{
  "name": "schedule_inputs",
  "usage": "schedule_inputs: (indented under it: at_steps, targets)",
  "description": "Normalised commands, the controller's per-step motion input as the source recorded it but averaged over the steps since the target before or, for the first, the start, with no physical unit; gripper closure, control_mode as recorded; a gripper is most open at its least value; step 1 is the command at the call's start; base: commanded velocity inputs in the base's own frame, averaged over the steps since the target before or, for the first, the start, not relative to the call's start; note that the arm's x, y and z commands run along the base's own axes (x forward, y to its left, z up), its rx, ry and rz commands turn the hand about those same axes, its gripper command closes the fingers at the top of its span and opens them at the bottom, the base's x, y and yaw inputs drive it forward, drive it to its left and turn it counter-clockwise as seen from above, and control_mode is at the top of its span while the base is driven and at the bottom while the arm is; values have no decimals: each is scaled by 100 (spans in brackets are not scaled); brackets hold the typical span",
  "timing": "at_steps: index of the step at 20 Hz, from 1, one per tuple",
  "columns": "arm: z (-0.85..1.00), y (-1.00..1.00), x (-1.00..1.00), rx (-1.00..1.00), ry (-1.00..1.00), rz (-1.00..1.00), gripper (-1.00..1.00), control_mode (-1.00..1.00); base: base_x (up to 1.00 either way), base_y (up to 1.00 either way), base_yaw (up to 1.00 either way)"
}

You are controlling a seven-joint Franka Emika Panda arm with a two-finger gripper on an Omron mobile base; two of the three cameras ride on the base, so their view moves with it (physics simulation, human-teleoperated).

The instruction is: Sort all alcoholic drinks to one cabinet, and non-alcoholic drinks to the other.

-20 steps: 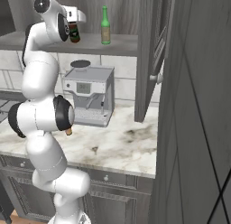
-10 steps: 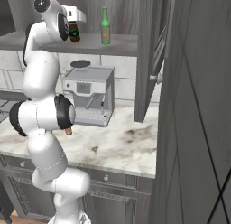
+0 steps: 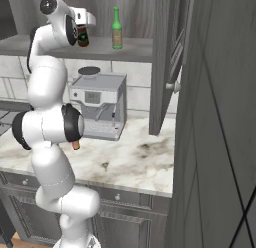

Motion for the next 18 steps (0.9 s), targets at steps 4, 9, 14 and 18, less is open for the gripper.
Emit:
schedule_inputs:
  at_steps: [4, 9, 14, 18]
  targets:
    - [-7, 0, 11, 1, 0, 0, -100, -100, 0, 0, 0]
    - [-1, 0, 13, 1, 0, 0, -100, -100, 0, 0, 0]
    - [0, 0, 13, 1, 0, 0, -100, -100, 0, 0, 0]
    - [0, 0, 2, 0, 0, -1, -100, -100, 0, 0, 0]
